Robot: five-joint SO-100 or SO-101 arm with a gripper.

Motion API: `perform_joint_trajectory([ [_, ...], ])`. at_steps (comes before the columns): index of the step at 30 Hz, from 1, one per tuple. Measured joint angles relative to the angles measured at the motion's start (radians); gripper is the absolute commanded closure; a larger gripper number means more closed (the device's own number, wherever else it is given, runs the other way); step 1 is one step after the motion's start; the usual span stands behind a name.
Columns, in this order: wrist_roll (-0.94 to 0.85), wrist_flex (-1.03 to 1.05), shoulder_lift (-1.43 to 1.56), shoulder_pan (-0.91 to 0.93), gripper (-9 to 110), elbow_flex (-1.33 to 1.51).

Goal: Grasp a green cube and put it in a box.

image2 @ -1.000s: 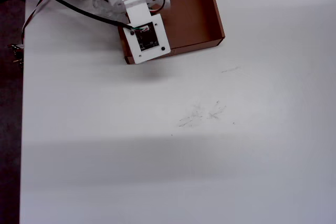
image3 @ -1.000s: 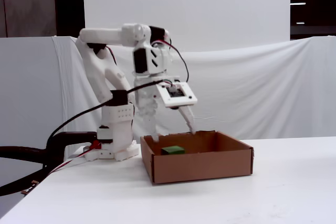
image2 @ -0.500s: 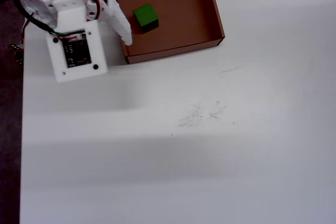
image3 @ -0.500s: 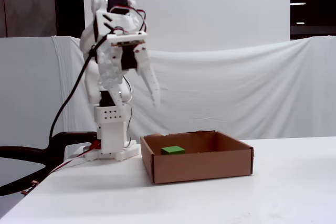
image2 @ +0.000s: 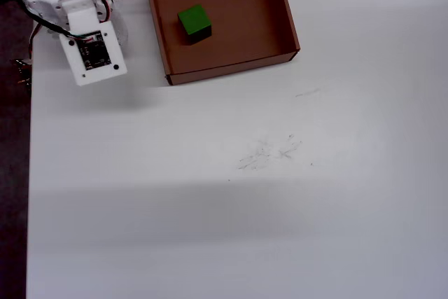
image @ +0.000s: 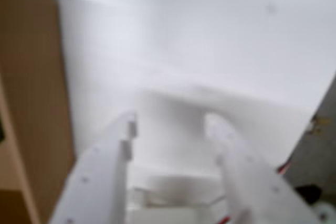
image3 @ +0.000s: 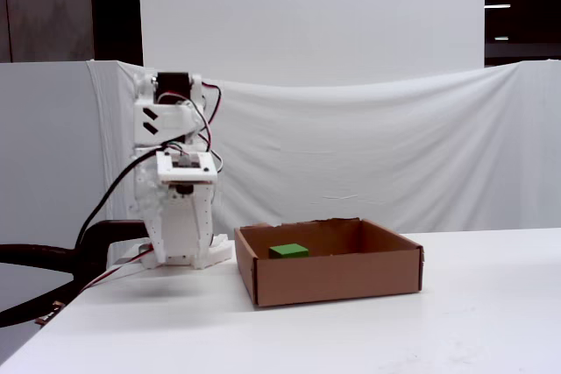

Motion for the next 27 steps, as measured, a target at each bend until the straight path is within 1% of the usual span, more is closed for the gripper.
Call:
perform_joint_trajectory([
  [7,-0.048,0.031,0.166,0.031,85,0.138],
  [16,-0.049,0.040,0.210,0.048,85,0.172],
  [20,-0.049,0.040,0.210,0.048,92,0.172],
  [24,-0.049,0.046,0.210,0.048,91,0.172],
  [27,-0.049,0.048,0.210,0.048,88,0.172],
])
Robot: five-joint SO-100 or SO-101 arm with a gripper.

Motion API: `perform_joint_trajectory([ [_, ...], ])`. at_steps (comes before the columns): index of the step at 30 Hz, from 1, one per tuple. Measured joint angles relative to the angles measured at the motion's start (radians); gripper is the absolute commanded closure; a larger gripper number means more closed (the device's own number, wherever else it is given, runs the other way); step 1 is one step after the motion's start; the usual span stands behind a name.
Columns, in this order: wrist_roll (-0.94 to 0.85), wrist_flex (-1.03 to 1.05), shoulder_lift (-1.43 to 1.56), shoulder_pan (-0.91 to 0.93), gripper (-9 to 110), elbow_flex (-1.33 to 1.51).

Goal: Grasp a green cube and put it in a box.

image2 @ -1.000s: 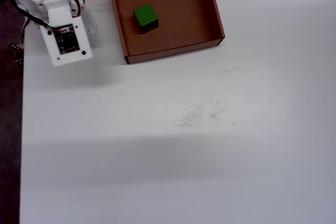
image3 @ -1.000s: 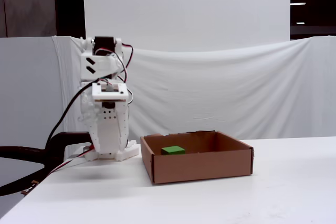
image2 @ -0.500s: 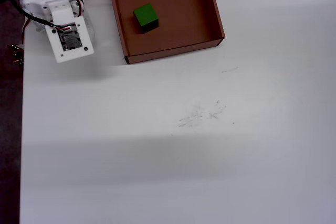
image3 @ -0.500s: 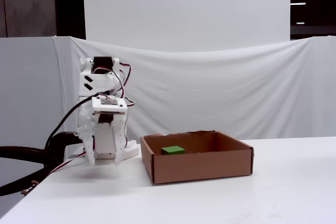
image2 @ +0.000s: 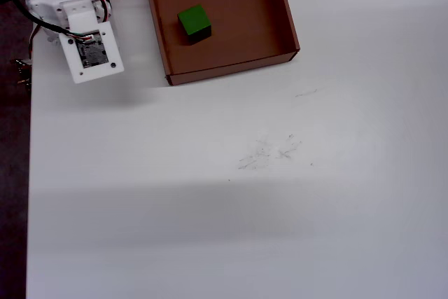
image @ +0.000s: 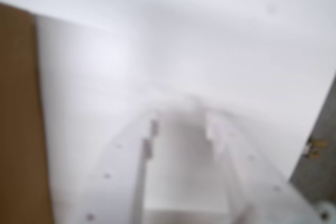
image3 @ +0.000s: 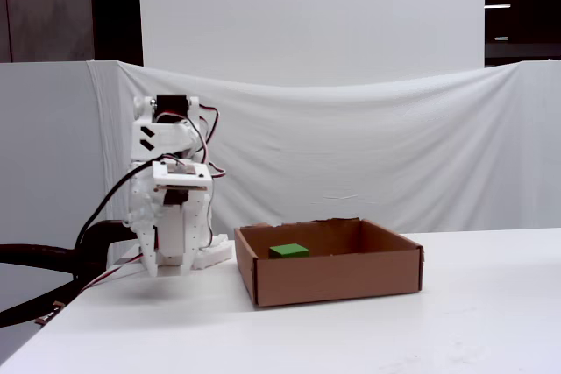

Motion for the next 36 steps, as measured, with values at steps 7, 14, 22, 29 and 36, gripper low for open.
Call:
perform_joint_trajectory([
  [7,0.000,0.003,0.000,0.012,90,0.000],
  [14,0.000,0.003,0.000,0.012,90,0.000],
  [22,0.000,0.003,0.003,0.012,87,0.000],
  [29,0.000,0.003,0.003,0.006,93,0.000],
  [36,0.000,0.003,0.003,0.000,89,0.000],
])
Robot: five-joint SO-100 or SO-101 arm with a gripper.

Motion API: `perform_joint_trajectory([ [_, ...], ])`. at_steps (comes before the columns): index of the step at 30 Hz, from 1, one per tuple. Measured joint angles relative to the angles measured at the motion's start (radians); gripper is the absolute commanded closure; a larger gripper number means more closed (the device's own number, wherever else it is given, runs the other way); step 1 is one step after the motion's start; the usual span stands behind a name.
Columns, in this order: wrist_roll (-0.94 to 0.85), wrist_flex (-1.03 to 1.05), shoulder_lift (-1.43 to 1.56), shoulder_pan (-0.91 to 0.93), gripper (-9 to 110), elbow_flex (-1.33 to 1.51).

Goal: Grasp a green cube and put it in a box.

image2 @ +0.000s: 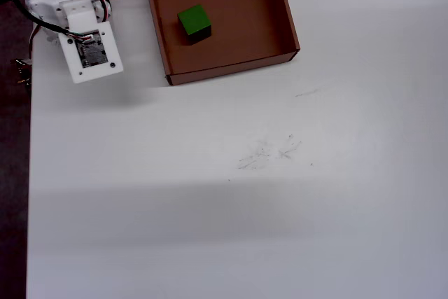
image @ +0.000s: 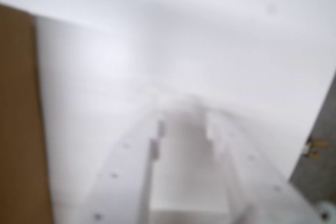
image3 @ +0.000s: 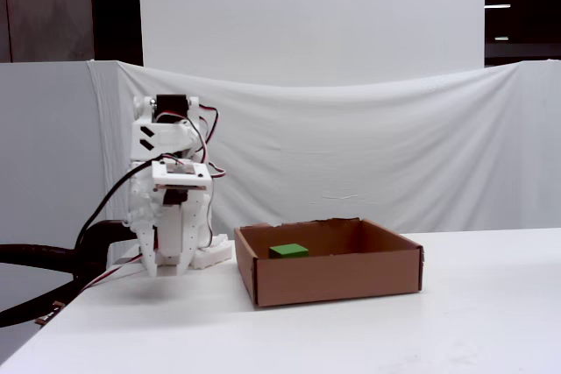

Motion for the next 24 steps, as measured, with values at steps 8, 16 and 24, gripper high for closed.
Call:
perform_joint_trajectory([
  [8,0.000,0.000,0.000,0.000,82,0.000],
  [16,0.000,0.000,0.000,0.000,80,0.000],
  [24,0.000,0.000,0.000,0.000,80,0.000],
])
